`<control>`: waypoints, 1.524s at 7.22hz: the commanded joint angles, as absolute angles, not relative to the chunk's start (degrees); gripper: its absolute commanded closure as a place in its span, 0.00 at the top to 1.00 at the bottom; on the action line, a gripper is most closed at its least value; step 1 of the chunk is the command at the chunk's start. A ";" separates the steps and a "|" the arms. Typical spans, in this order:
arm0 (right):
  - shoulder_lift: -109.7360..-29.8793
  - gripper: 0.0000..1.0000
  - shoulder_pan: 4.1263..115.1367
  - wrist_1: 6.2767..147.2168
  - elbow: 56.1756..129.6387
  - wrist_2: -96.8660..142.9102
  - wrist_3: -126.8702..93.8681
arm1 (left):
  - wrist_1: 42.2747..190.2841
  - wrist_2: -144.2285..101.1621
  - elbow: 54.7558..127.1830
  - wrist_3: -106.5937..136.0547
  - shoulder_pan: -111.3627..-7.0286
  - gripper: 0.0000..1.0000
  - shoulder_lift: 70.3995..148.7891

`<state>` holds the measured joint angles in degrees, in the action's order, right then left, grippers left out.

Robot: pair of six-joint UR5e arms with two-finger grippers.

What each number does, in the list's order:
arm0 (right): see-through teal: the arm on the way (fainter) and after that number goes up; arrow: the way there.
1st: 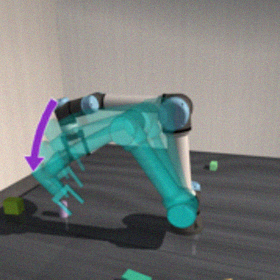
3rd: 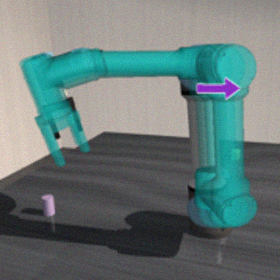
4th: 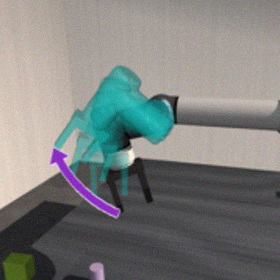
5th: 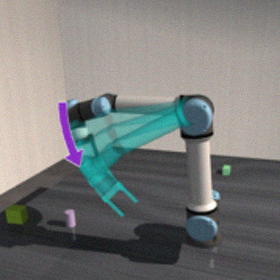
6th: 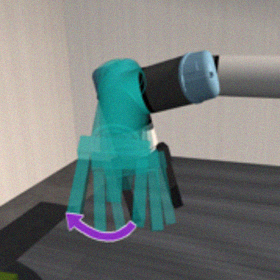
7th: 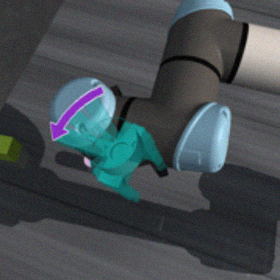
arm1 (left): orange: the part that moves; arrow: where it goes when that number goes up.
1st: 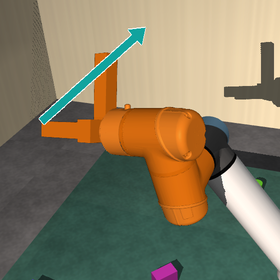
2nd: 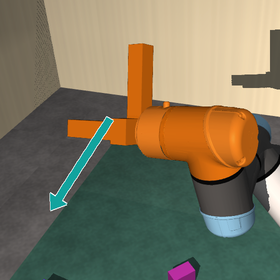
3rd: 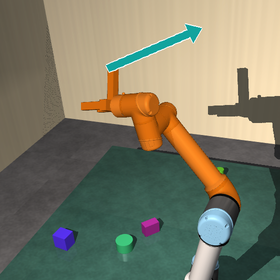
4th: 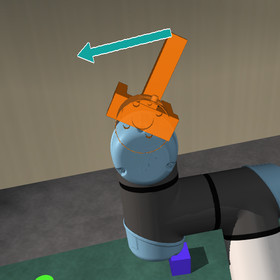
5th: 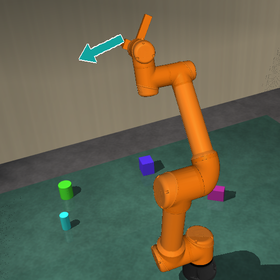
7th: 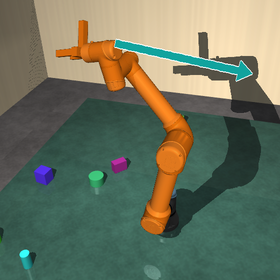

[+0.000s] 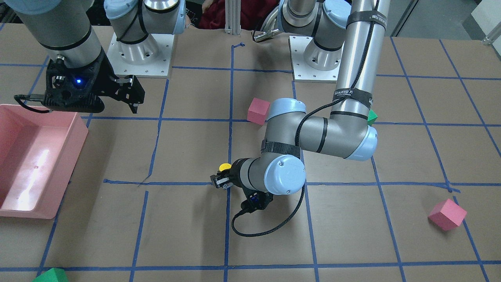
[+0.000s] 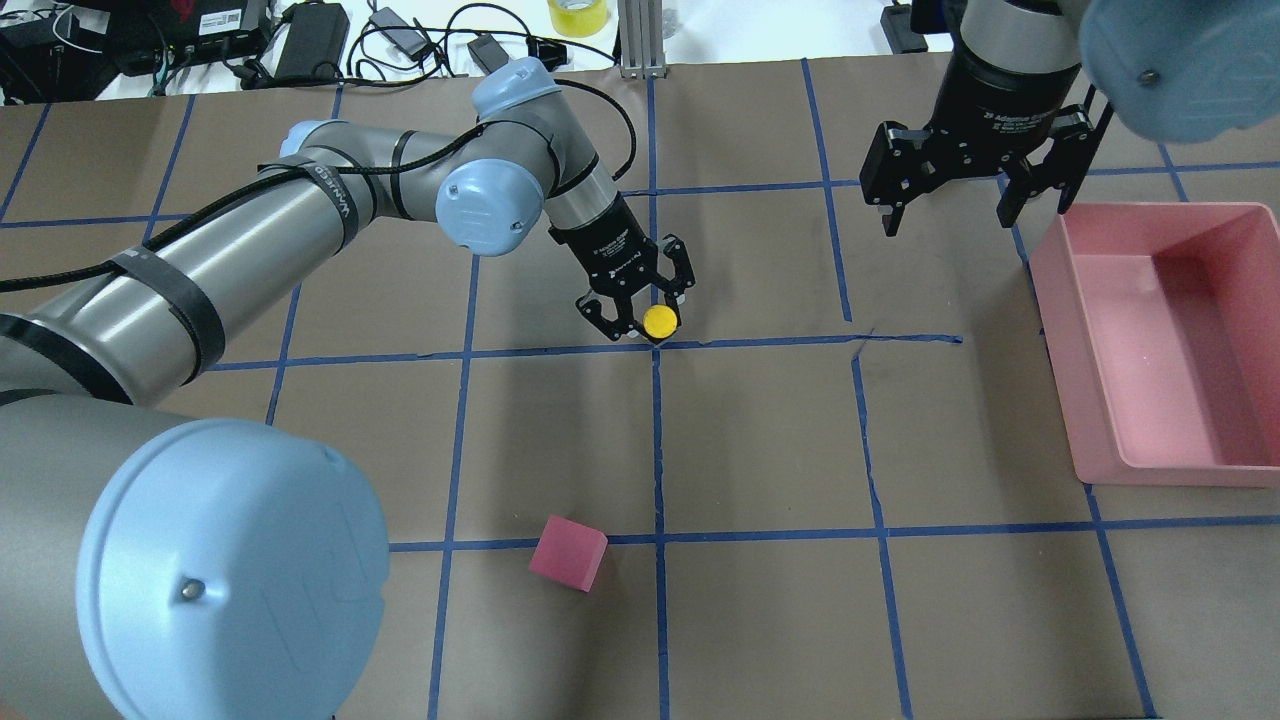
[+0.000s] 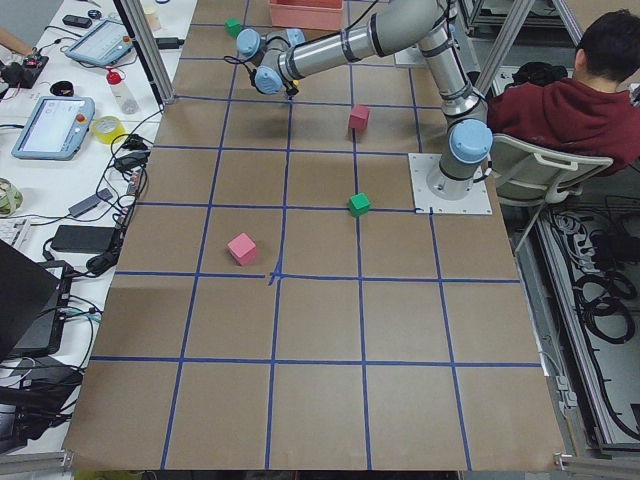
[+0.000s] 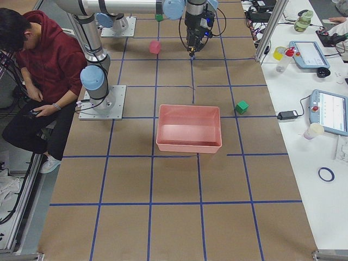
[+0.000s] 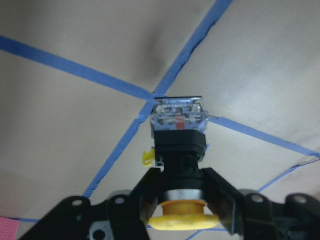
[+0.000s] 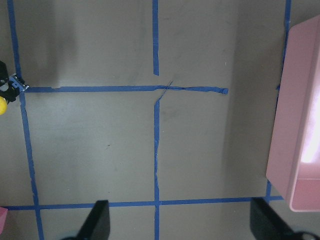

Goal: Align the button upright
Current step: 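Place the button upright on the table and open the left gripper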

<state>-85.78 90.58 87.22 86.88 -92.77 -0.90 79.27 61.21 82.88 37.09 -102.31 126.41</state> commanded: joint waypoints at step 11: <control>-86.04 1.00 89.91 87.10 87.19 -93.25 -2.29 | 73.25 89.21 91.29 -10.20 -98.09 1.00 96.63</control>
